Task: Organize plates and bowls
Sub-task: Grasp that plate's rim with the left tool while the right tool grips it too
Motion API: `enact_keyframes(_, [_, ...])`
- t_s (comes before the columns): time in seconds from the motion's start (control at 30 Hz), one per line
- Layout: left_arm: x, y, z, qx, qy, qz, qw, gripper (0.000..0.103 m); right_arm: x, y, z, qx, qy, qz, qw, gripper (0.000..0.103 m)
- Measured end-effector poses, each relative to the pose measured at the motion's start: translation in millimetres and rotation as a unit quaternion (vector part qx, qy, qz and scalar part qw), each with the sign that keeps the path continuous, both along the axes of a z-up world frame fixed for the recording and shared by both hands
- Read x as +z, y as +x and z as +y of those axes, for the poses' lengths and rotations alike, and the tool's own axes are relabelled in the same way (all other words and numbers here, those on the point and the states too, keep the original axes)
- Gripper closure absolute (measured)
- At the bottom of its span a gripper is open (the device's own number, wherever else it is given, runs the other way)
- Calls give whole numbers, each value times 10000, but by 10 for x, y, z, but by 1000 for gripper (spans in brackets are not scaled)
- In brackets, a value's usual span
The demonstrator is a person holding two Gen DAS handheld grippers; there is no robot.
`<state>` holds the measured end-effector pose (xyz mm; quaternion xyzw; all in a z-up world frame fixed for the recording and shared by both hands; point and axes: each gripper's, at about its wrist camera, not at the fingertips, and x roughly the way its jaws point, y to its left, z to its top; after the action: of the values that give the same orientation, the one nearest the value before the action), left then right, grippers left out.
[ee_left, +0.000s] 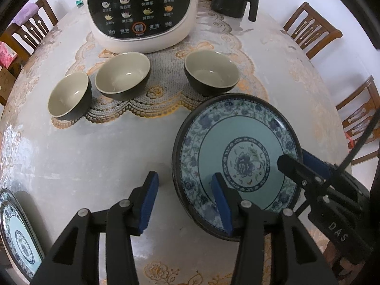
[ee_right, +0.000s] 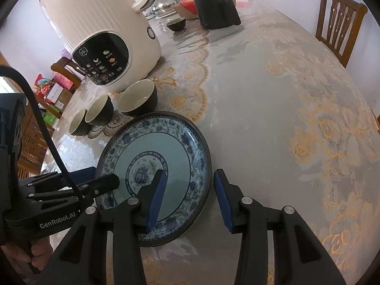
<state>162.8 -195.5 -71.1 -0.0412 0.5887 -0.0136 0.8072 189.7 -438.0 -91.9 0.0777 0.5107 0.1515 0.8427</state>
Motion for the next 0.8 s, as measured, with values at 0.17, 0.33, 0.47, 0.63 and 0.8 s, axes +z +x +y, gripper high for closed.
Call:
enact_keyframes(0.17, [3, -18, -23, -116, -6, -116, 9999, 54, -2, -12, 71, 60, -292, -144, 9995, 68])
enact_keyframes(0.33, [3, -13, -63, -282, -1, -105, 9995, 53, -4, -8, 64, -32, -287, -132, 9995, 69])
enact_keyframes(0.47, [-4, -41, -69, -316, 20, -223, 9992, 53, -8, -23, 87, -7, -380, -202, 9991, 69])
enact_keyframes(0.63, [12, -52, -111, -336, 67, -82, 9994, 53, -1, 0, 99, -50, -451, -122, 9989, 69])
enact_keyframes(0.8, [21, -51, -106, -264, 66, 117, 9996, 53, 3, -1, 178, -270, -635, -200, 9974, 69])
